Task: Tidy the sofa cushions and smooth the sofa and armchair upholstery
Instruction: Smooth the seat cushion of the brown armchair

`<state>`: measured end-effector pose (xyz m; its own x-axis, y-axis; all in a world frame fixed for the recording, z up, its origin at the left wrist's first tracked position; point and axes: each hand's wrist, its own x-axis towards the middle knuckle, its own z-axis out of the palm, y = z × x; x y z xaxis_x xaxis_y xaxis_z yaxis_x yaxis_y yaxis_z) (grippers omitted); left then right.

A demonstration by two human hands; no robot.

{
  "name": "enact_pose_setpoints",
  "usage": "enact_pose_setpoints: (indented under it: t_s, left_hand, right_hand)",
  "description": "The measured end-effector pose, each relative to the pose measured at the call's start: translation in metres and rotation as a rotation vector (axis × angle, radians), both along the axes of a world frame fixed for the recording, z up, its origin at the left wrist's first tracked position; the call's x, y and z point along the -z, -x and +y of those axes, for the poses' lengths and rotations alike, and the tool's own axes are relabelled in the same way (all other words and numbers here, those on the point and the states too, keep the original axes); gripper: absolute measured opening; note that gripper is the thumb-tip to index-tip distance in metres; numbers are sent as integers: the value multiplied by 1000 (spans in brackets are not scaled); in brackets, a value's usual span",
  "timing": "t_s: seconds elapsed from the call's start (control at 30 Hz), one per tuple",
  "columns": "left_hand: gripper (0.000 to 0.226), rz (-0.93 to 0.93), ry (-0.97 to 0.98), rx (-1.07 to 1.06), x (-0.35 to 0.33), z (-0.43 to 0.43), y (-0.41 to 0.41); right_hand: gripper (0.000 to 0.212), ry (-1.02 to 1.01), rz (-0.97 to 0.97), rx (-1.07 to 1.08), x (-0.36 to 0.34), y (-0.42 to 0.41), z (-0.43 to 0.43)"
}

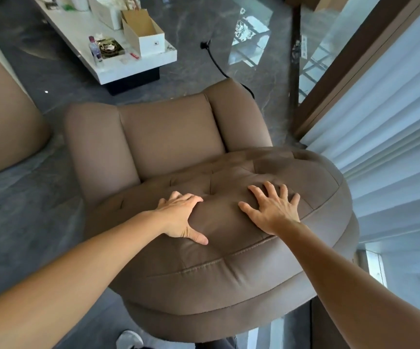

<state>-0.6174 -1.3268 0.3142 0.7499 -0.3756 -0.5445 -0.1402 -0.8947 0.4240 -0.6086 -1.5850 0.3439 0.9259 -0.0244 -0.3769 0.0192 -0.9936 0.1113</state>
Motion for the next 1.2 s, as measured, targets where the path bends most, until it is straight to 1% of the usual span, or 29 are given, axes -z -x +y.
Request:
enact_pose_setpoints:
  t_s: [0.17,0.3,0.4,0.5,0.6,0.67,0.73,0.8,0.93,1.07,1.13,1.2]
  left_hand:
    - [125,21,40,4,4,65,14]
    - [116,39,72,-58,4,116,27]
    - [95,-8,98,-117,8,152,25]
    - [70,-125,67,-78,11,180,16]
    - [59,-185,27,-21,12,214,0]
    - [58,-196,28,-1,12,243,-15]
    - [58,-212,31,9,11,272,-30]
    - [59,-228,12,23,8,298,-47]
    - [56,-217,-39,47,-5,346,-87]
    - [46,-255,-60,70,-9,388,-124]
    - [45,-287,-54,97,-10,409,-145]
    - [44,-311,-38,125,-10,431,-166]
  right_hand:
    - [87,-8,-29,107,2,34,69]
    - [87,-19,-38,184,0,56,125]
    - [88,-23,-45,238,2,67,169]
    - [86,-39,-52,291,4,70,216]
    - [85,-32,-70,349,8,68,263]
    - [83,-40,-107,358,13,59,294]
    - [76,-75,-128,303,18,44,326]
    - [70,-117,-119,270,21,24,359]
    - [65,-179,-122,268,17,-11,420]
    - [67,-202,-103,358,10,-39,477]
    - [70,-216,-106,409,9,-54,504]
    - [73,-234,-135,413,9,-71,528]
